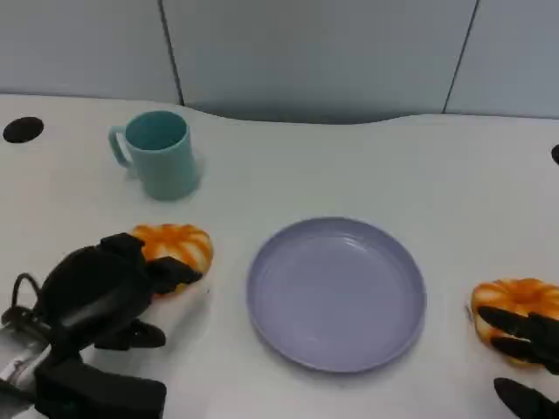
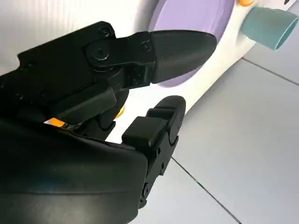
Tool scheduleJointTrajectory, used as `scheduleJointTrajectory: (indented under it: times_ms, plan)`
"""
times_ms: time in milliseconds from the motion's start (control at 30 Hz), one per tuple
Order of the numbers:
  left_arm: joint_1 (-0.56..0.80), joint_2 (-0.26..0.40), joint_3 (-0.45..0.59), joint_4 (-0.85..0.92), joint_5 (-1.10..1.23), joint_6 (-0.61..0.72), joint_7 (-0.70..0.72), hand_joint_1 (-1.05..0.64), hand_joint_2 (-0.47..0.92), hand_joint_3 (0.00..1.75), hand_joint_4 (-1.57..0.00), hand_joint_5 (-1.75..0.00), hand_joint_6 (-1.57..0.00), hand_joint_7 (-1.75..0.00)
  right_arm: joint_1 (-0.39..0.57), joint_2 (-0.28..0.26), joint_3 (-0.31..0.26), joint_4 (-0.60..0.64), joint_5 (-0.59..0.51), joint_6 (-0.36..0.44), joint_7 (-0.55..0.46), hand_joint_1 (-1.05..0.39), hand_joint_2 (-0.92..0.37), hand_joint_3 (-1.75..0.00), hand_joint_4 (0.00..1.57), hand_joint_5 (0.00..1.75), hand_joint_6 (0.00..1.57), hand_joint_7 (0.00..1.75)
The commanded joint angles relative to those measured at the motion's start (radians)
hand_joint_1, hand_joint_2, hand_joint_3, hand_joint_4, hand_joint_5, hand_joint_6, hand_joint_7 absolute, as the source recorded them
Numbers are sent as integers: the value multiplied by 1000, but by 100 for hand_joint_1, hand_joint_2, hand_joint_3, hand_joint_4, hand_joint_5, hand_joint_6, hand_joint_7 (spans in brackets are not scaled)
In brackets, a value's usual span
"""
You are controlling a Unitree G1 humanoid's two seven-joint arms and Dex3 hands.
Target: Grasp the bread from the table and place it into the plate.
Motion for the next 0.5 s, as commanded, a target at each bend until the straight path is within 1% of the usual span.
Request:
scheduleJointTrajectory:
  times_ms: [33,233,267,300,333,467,500]
  plan:
    - [16,60,-12,-106,12,55,-110,-70,92,11,-20,-76,-39,-1,1,-7,-7,-9,-8,0,-11,-36,-92,-38,88,0,76,0]
    - [25,65,-15,-132,4,77,-130,-71,92,14,-21,-75,-39,-1,1,-7,-7,-9,-9,0,-11,-36,-92,-38,88,0,76,0]
    - [9,63,-19,-149,34,104,-134,-71,92,14,-21,-75,-39,-1,0,-3,-6,-10,-5,2,-11,-36,-92,-38,88,0,76,0]
    - [-3,61,-22,-162,57,126,-137,-73,89,8,-9,-76,-31,0,-2,-1,-6,-11,-2,3,-11,-37,-92,-38,89,1,76,0]
    - [-10,60,-26,-173,72,143,-140,-74,89,5,-5,-77,-28,0,-2,1,-5,-12,-1,4,-11,-37,-92,-38,89,1,77,0]
    - [-12,60,-32,-186,81,166,-143,-74,88,2,0,-79,-25,0,-3,3,-5,-12,0,4,-10,-37,-92,-38,89,1,77,0]
    - [-54,37,-54,-125,102,191,-147,-74,88,2,0,-79,-25,0,-5,4,-4,-5,-2,-10,-14,-37,-92,-38,89,1,77,0]
